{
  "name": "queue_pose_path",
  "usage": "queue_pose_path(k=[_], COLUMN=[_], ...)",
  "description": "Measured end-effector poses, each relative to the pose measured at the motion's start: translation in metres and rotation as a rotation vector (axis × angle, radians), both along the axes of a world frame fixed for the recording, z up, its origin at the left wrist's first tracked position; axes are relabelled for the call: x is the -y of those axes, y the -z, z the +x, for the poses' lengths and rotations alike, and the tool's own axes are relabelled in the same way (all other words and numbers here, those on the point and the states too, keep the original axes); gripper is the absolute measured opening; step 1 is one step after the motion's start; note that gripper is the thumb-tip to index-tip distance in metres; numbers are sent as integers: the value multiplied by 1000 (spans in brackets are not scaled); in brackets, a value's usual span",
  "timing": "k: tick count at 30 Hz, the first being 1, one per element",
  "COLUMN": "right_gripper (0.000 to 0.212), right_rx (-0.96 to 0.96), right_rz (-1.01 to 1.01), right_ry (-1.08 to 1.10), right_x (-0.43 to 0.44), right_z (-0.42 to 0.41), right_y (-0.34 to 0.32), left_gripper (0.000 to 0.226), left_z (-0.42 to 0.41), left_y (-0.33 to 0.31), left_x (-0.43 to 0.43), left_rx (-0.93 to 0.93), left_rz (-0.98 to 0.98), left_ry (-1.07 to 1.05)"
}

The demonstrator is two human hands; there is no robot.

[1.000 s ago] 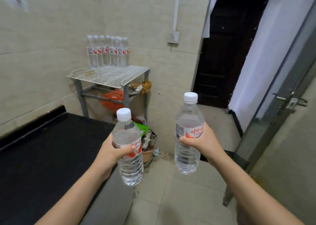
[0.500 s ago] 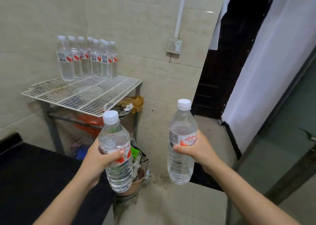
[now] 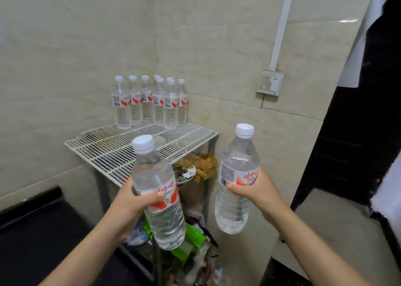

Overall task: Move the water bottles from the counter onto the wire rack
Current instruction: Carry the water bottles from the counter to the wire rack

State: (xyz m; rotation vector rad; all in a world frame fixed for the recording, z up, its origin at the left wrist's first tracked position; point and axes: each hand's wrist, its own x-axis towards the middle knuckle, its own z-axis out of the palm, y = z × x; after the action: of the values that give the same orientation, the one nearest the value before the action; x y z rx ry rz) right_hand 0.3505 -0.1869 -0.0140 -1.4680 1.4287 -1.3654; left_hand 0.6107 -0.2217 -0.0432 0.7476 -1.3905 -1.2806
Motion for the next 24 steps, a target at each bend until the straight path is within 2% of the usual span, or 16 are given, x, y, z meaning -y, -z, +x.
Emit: queue_pose_path(k=[4, 6, 10, 12, 14, 19, 22, 23, 24], right_gripper=[46, 55, 66, 64, 56, 48, 50, 51, 54], right_rx=[27, 49, 128, 144, 184, 137, 112, 101, 82], right_rz=[-52, -77, -147, -177, -211, -227, -226, -221, -212], right_ry=[-156, -216, -266, -282, -273, -347, -366, -367, -362], right_x=[61, 87, 135, 158, 171, 239, 288, 305, 321], right_z=[-21, -25, -20, -12, -5, 22, 42, 51, 61], right_y=[-10, -18, -33, -36, -45, -53, -57, -59, -61], left_gripper=[101, 100, 77, 78, 84, 80, 51, 53, 65], left_z=[-18, -21, -15, -6, 1, 27, 43, 48, 53], left_y=[-33, -46, -68, -78, -87, -81, -74, -71, -70], left_x=[28, 40, 62, 72, 76, 114, 157, 174, 189], left_rx=[-35, -44, -88, -92, -76, -72, -96, -101, -107], left_rz=[-83, -123, -176, -200, -222, -248, -239, -239, -236], left_ry=[-180, -282, -406, -466, -493, -550, -585, -584, -590])
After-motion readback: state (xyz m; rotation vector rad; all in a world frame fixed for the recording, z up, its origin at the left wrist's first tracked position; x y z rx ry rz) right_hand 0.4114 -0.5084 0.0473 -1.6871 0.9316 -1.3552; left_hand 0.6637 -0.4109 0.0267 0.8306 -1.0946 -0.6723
